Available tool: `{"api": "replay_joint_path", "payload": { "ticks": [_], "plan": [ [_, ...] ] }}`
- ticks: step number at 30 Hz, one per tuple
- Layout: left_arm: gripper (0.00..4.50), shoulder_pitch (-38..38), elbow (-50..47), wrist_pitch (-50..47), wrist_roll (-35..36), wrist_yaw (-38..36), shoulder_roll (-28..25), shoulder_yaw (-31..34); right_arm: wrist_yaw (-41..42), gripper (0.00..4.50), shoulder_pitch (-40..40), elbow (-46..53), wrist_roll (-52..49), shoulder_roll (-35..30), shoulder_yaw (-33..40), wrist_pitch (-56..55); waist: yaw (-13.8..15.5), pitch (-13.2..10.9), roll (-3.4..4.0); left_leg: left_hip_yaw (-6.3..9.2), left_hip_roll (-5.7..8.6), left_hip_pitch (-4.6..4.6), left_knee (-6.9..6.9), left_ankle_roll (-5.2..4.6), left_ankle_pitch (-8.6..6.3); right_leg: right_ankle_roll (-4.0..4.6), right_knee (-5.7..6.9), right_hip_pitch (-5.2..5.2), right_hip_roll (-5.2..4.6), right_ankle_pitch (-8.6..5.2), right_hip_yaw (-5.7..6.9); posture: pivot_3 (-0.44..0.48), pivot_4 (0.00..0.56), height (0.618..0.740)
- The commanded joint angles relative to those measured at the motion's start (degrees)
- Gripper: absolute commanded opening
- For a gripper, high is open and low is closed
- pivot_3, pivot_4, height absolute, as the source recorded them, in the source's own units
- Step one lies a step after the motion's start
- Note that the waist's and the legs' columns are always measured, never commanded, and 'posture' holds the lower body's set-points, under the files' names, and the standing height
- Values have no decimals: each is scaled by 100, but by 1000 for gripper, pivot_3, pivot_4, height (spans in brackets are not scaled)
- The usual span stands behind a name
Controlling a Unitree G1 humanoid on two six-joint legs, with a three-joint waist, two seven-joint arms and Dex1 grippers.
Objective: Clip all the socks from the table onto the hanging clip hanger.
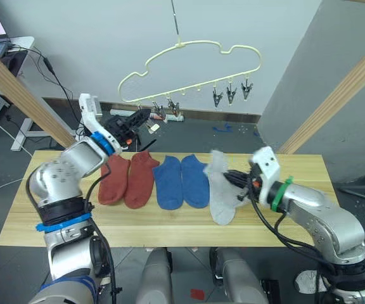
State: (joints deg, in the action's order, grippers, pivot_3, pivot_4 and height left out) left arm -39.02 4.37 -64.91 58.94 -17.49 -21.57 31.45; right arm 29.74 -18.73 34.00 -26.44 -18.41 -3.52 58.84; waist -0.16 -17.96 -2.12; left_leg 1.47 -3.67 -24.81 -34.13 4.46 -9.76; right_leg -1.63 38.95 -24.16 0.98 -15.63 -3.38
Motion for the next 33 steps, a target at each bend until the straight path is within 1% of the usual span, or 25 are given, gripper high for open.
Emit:
{"api": "replay_joint_path", "payload": {
  "ticks": [1,4,6,8,12,21,29,33],
  "plan": [
    [129,-26,-9,-504,790,397,-33,393,-386,66,-564,-53,-391,740,-195,383,24,-5,-9,0,3,-3,-2,1,0,0,-2,0,-3,0,1,165,325,740],
    [129,-62,-25,-619,1183,635,18,449,-576,66,-1018,-560,-312,1233,-423,321,55,-5,-11,-2,10,-8,-5,1,0,0,-8,0,-12,0,-1,178,324,740],
    [129,-46,-110,-628,1371,779,49,408,-663,66,-1229,-826,-335,1487,-438,300,93,-7,-13,-1,10,-10,-5,2,0,0,-10,0,-13,0,1,183,320,740],
    [129,-55,-134,-599,1629,979,98,447,-697,66,-1347,-996,-373,1601,-411,298,144,-7,-13,3,8,-11,-3,3,-1,1,-10,-2,-13,0,9,189,320,740],
    [129,17,-210,-559,1964,1194,52,393,-655,66,-1435,-1148,-412,1601,-399,301,174,-7,-14,14,8,-17,0,9,-5,1,-11,-1,-15,1,23,195,319,740],
    [129,265,-464,-469,2156,1208,-138,69,-682,66,-1742,-1452,-576,1728,-264,263,170,-7,-13,25,3,-17,4,11,-6,2,-9,-2,-15,1,39,210,305,740],
    [129,384,-571,-311,2274,1151,-232,-133,-786,66,-1900,-1519,-570,1870,-244,237,179,-7,-14,37,4,-25,5,12,-6,2,-11,-2,-17,1,54,208,299,740],
    [129,416,-668,-73,2148,989,-293,-218,-819,66,-1911,-1559,-532,1917,-274,215,183,-7,-13,54,4,-31,5,13,-6,3,-11,-2,-17,0,70,208,299,740]
  ]
}}
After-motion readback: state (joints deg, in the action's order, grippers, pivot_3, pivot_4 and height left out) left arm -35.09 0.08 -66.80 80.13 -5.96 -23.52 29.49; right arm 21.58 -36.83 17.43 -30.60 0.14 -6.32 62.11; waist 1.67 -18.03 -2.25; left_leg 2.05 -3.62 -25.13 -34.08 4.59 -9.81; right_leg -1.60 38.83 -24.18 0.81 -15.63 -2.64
